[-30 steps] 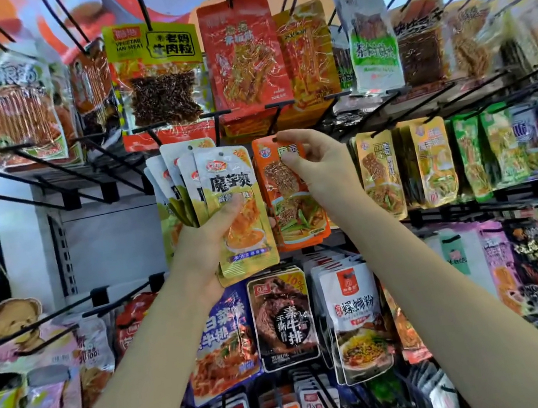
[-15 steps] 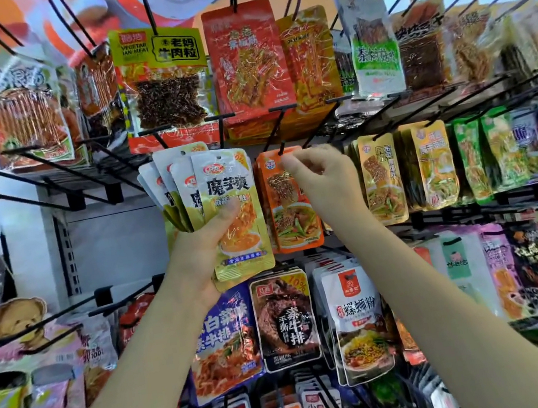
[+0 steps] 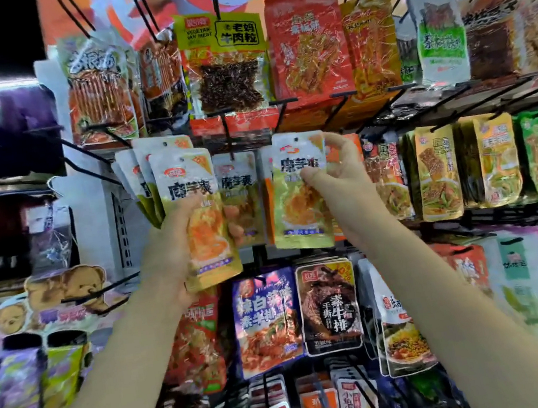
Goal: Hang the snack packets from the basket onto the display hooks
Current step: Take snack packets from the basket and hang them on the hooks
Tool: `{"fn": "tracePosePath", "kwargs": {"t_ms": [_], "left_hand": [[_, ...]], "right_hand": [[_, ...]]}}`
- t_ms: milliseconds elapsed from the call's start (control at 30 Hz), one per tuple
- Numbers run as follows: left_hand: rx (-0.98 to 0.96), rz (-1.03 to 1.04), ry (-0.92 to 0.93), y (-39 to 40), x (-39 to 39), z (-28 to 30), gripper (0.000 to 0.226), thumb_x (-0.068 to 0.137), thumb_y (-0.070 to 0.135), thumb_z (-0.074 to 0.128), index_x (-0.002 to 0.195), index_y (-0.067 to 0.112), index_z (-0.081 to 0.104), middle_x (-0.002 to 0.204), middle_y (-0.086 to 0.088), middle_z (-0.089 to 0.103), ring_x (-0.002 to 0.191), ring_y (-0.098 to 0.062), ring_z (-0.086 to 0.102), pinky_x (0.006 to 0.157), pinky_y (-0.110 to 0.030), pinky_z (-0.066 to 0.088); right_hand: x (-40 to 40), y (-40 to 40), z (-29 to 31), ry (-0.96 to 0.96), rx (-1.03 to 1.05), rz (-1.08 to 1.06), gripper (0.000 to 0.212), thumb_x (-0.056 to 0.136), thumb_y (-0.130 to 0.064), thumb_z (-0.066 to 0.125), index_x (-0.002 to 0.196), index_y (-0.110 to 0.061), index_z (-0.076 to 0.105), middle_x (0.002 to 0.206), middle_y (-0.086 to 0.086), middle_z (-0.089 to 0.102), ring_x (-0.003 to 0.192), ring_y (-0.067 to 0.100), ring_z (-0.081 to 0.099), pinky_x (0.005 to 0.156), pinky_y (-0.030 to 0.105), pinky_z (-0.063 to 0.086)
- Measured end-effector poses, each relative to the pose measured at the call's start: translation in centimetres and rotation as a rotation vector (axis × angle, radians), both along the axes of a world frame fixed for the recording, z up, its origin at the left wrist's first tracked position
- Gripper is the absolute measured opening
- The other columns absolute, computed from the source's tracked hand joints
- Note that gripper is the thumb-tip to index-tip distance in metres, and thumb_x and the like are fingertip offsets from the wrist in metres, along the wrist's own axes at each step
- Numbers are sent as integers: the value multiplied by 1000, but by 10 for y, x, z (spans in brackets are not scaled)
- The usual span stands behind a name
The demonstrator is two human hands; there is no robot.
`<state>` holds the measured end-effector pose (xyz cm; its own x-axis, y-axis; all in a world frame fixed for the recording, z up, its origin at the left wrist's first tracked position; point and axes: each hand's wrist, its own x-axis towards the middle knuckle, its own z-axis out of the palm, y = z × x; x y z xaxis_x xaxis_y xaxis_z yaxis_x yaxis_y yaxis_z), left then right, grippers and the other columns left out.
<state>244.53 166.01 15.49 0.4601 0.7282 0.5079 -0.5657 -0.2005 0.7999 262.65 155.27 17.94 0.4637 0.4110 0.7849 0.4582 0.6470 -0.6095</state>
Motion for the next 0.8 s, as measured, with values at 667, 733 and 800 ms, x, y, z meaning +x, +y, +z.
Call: {"fn": "tracePosePath", "kwargs": {"t_ms": [667,733,800], "left_hand": [[87,-77,-19,41,-36,-5,33,79,29,69,108,14,73,105,-12,77,91,-31,76,76,-48,63],[84,-88,-42,42,-35,-5,22,76,26,71,95,19,77,98,-9,78,83,-24,77,68,-41,64],[81,-102,-45,40,-33,-3,34,74,25,72,106,13,76,96,-8,78,82,-23,76,65,-37,63]], "right_hand": [[-38,69,25,-288,-85,-255,37,97,-24,67,134,-21,61,124,-11,57,94,-9,48,65,1,40],[-39,69,21,-337,-101,-401,30,97,-25,67,126,-16,68,110,-4,57,82,-12,48,66,4,40],[-44,64,17,-388,4,-583,19,98,-26,65,107,-13,75,104,5,52,89,-1,50,79,15,43]]}}
